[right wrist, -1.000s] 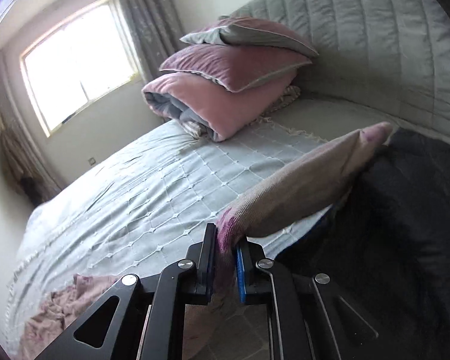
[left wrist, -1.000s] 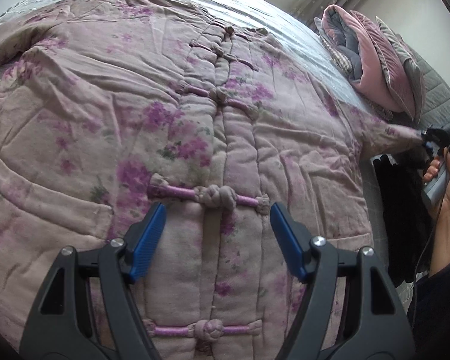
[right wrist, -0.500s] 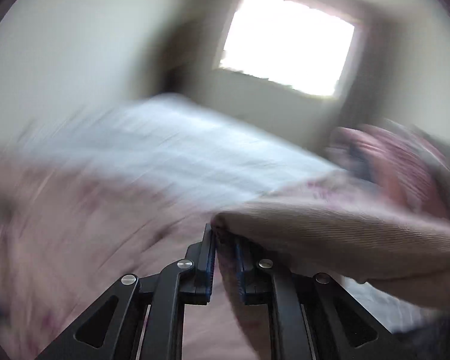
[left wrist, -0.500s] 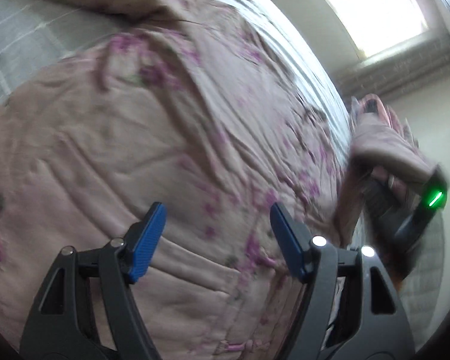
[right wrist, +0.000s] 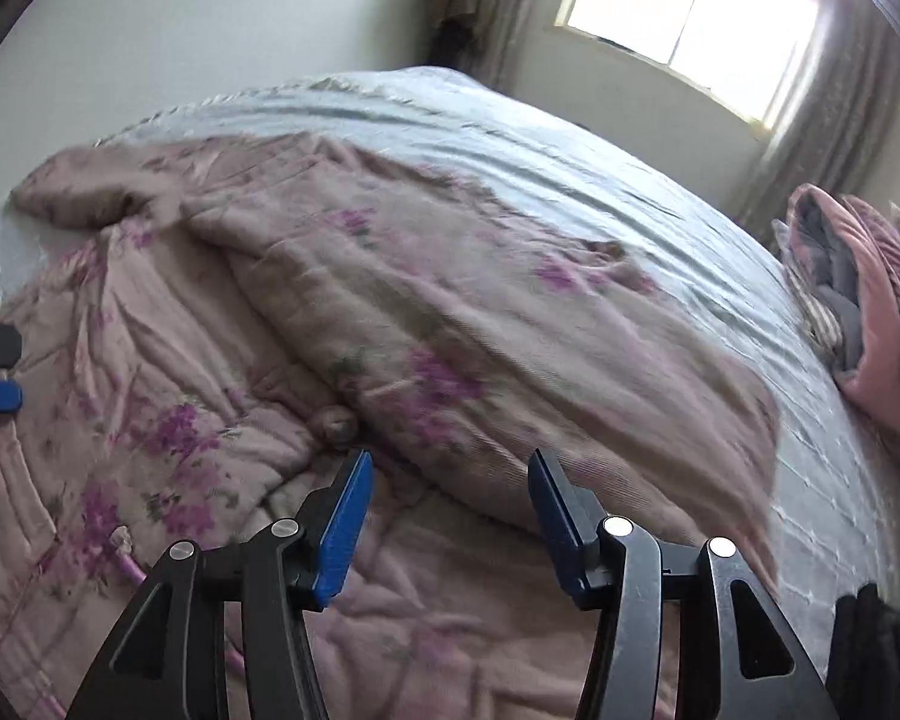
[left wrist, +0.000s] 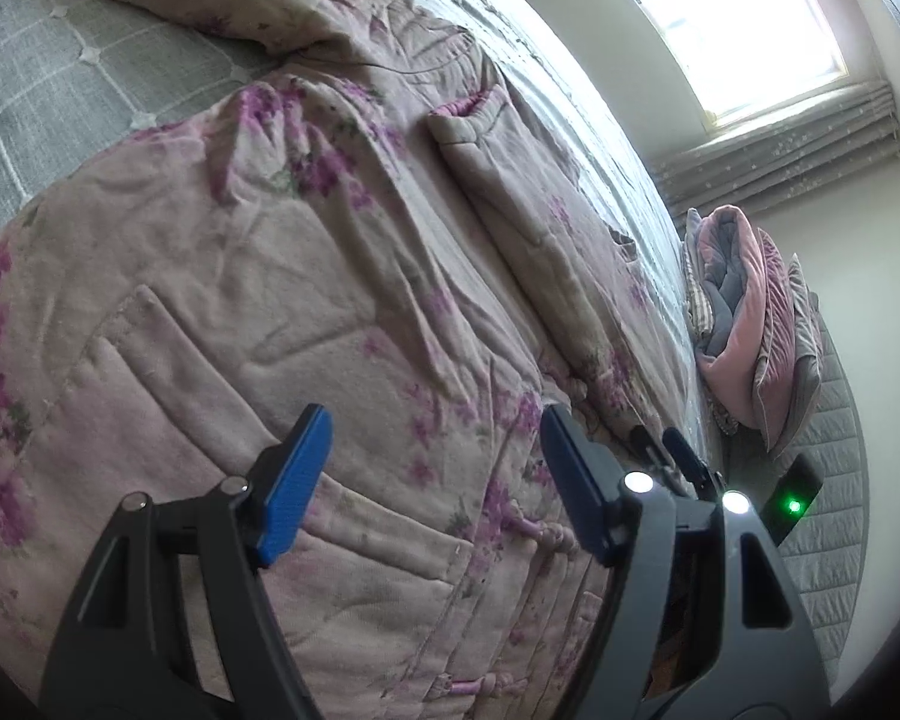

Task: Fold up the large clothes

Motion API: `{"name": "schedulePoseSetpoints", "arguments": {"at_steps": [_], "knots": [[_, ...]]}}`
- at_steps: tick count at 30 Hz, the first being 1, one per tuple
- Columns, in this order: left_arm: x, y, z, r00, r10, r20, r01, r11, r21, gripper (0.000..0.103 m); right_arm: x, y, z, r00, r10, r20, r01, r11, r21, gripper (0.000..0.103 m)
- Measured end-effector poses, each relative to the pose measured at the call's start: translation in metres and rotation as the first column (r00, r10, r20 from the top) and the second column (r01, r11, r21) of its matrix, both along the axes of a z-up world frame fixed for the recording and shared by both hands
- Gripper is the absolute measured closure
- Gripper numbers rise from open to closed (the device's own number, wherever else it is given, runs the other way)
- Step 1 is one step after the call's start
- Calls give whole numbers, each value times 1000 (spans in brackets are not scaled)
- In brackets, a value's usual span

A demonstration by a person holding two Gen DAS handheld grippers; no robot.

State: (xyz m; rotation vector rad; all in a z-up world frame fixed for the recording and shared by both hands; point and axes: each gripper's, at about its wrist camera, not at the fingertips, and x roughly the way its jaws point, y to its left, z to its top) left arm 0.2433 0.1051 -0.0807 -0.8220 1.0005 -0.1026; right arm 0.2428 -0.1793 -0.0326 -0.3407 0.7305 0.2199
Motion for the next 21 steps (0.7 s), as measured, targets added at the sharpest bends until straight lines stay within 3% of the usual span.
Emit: {"name": "schedulePoseSetpoints", "arguments": {"at_steps": [4,8,10,11,14,15,17,21], "knots": [[3,4,2,1000,2,-2,-2,1000,10,31,-3,-59,1,985,-162,-60,170,970,172,48],[5,2,-1,1000,-3,-11,3,1000,-3,31,14,-128,-31,933,-290,-214,347,885,311,48],[4,2,-2,1000,-9,-12,8,1000,-7,31,14,-165,-44,930,-244,-276,355,794,494,51],[4,1,-2,1000,-12,-14,12,1000,-7,31,11,-178,-45,930,-235,-284,360,741,566,58],[5,-2,-3,999,-29,-22,29,1000,7,31,10,-205,-49,902,-251,-351,427,630,649,82],[6,-3,-3,999,-35,-25,35,999,14,31,13,-209,-52,890,-259,-374,451,615,647,92],[6,-5,-3,999,-44,-24,44,999,27,31,12,-212,-55,879,-267,-395,472,607,639,96],[5,-10,-1,998,-60,-19,61,997,46,31,8,-213,-48,857,-335,-392,512,633,580,103]]}}
